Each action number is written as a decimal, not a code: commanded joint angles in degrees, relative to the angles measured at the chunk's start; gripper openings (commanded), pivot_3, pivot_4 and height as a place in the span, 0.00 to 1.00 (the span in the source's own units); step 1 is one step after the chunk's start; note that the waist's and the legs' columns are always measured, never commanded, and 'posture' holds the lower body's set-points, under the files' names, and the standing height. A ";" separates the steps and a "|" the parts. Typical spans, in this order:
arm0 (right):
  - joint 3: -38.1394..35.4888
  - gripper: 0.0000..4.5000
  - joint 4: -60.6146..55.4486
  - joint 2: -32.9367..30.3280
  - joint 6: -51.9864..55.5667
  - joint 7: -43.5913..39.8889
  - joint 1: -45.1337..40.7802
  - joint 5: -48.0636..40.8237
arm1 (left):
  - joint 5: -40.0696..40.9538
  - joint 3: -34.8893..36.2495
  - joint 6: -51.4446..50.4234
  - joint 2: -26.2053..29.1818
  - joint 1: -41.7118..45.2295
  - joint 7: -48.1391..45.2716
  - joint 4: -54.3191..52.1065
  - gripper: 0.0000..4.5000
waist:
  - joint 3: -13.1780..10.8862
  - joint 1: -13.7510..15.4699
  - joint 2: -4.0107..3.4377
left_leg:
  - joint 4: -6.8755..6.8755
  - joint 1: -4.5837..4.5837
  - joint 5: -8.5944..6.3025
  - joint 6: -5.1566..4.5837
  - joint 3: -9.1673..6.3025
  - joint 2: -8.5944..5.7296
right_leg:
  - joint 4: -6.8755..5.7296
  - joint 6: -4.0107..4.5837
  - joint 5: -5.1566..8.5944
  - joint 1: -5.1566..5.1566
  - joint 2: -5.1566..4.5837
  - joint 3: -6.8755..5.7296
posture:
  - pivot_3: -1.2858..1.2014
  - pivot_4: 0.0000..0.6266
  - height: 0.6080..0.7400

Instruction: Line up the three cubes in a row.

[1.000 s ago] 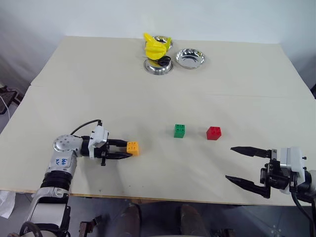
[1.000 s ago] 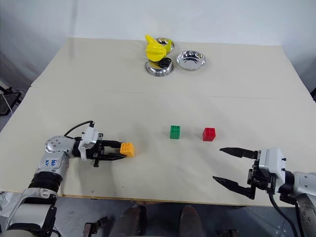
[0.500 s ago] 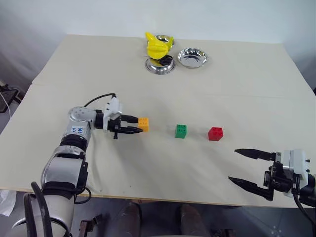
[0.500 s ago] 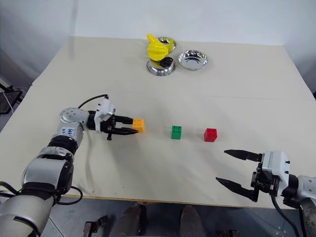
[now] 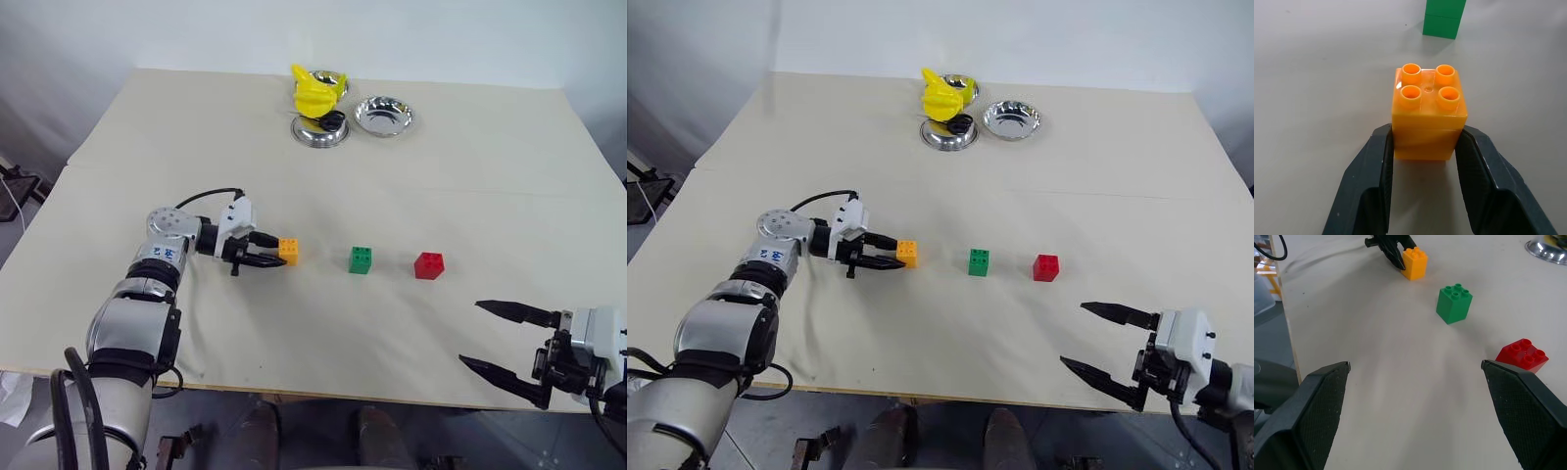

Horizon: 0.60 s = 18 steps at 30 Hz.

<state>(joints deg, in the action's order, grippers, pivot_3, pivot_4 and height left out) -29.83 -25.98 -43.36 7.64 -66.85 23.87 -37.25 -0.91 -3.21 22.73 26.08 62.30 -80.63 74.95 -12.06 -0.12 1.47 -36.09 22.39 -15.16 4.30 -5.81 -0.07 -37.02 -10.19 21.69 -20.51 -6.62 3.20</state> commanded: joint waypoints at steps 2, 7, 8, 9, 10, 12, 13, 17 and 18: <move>-1.82 1.00 -2.10 0.30 -0.23 0.49 0.40 -1.36 | -1.95 0.15 -0.90 0.23 0.59 2.02 0.84 0.49 | 0.00 -0.01 0.00 | 0.00 0.00 0.00 0.00 0.00 0.00 | -0.01 -0.01 0.00 0.00 0.00 0.00 | 0.52 0.24 1.00; -1.60 1.00 -1.83 0.36 -0.44 0.42 0.19 -1.35 | -2.03 1.32 -0.05 0.18 0.67 2.58 0.67 0.82 | -0.02 0.01 0.03 | 0.02 0.03 0.01 0.00 -0.01 0.00 | 0.01 -0.01 0.00 -0.04 0.00 0.00 | 0.52 0.24 1.00; -1.39 1.00 -1.71 0.36 -0.49 0.33 0.06 -1.31 | -1.90 1.58 0.06 0.43 0.56 2.46 0.61 0.82 | -0.02 0.01 0.03 | 0.02 0.03 0.01 0.01 -0.01 0.00 | 0.01 -0.01 0.00 -0.05 0.00 0.00 | 0.52 0.24 1.00; -1.20 1.00 -1.60 0.36 -0.53 0.25 -0.07 -1.29 | -1.74 1.84 0.13 0.77 0.44 2.25 0.54 0.82 | -0.02 0.00 0.03 | 0.03 0.03 0.01 0.01 -0.01 0.00 | 0.02 -0.01 0.00 -0.05 0.00 0.00 | 0.52 0.24 1.00; -0.98 1.00 -1.46 0.43 -0.62 0.18 -0.18 -1.19 | -1.60 2.07 0.40 1.26 0.21 1.88 0.42 0.82 | -0.02 -0.02 0.03 | 0.03 0.03 0.01 0.01 -0.01 0.00 | 0.01 -0.01 0.00 -0.05 0.00 0.00 | 0.52 0.24 1.00; -0.79 1.00 -1.26 0.50 -0.68 0.01 -0.32 -1.12 | -1.13 2.67 0.78 2.35 -0.29 0.26 0.10 0.82 | -0.02 -0.13 0.03 | 0.03 0.03 0.01 0.01 -0.01 0.00 | 0.01 -0.01 0.00 -0.05 0.00 0.00 | 0.52 0.24 1.00; -0.96 1.00 -0.90 0.41 -0.52 -0.26 -0.34 -1.37 | -0.35 3.25 1.43 3.81 -1.05 -2.36 -0.42 0.82 | -0.02 -0.20 0.03 | 0.03 0.03 0.01 0.01 0.00 0.00 | 0.01 -0.01 0.00 -0.06 0.00 0.00 | 0.52 0.24 1.00; -2.88 1.00 1.71 -0.26 -0.61 -2.52 0.21 -2.09 | 3.08 5.42 2.85 9.60 -4.61 -10.38 -3.22 0.82 | -0.02 -0.76 0.03 | 0.09 0.02 0.02 0.02 0.00 0.03 | 0.00 0.00 0.00 -0.08 0.02 0.00 | 0.52 0.24 1.00; -3.52 1.00 2.54 -0.48 -0.69 -3.19 0.39 -2.23 | 4.05 5.52 3.00 11.15 -5.67 -11.25 -4.13 0.82 | -0.02 -0.88 0.03 | 0.10 0.02 0.02 0.02 -0.01 0.03 | 0.00 0.00 0.00 -0.08 0.02 0.00 | 0.52 0.24 1.00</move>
<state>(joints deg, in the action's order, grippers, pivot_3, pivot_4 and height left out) -30.22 -24.31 -43.34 7.61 -68.75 23.68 -37.90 0.57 1.19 24.72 34.77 57.46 -86.06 73.00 -12.07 -1.00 1.50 -36.01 22.42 -15.15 4.31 -5.81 -0.04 -37.02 -10.19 21.69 -20.58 -6.61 3.21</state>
